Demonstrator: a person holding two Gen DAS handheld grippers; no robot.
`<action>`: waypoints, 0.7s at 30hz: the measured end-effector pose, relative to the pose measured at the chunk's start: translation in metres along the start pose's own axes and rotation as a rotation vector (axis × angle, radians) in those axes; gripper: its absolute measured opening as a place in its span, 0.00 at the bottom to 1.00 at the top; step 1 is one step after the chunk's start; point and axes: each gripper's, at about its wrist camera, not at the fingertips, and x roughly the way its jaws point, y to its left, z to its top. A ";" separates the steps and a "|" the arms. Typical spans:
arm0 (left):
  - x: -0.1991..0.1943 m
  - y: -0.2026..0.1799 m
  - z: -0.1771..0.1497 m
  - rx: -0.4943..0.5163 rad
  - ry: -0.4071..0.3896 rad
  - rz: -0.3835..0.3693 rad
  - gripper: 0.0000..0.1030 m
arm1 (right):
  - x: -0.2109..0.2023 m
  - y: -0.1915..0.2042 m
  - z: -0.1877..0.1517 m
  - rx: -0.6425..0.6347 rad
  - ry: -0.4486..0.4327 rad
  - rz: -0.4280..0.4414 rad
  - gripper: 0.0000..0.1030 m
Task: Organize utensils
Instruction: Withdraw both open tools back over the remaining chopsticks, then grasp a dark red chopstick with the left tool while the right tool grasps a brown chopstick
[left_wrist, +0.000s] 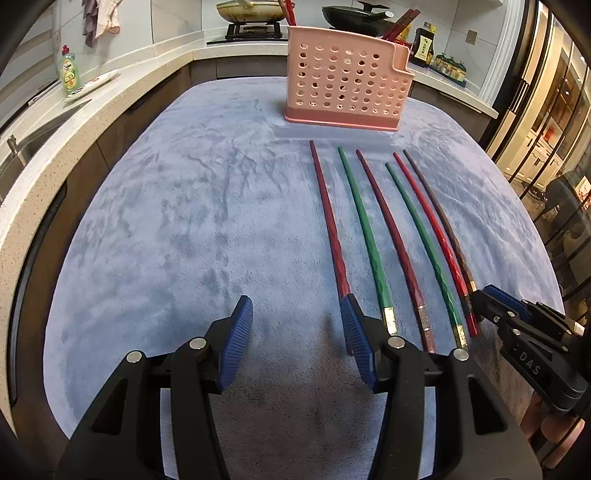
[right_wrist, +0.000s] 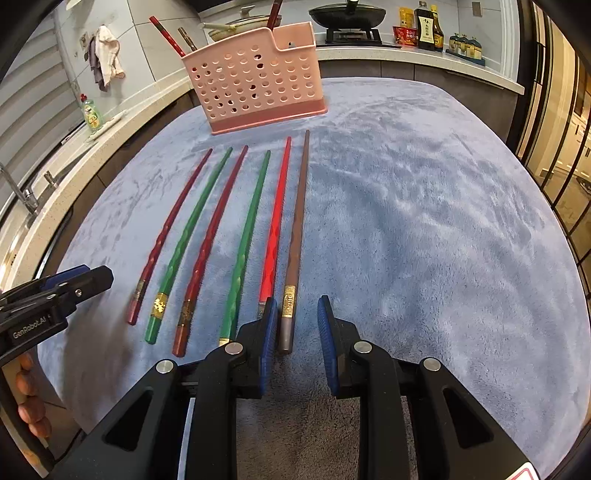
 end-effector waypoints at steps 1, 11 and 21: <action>0.000 -0.001 0.000 0.002 0.002 -0.002 0.47 | 0.001 0.000 -0.001 -0.001 -0.001 -0.001 0.20; 0.012 -0.015 -0.007 0.031 0.035 -0.025 0.47 | 0.001 -0.010 -0.002 0.016 -0.008 -0.007 0.07; 0.025 -0.018 -0.010 0.029 0.057 -0.016 0.47 | -0.003 -0.016 -0.007 0.031 -0.009 -0.003 0.07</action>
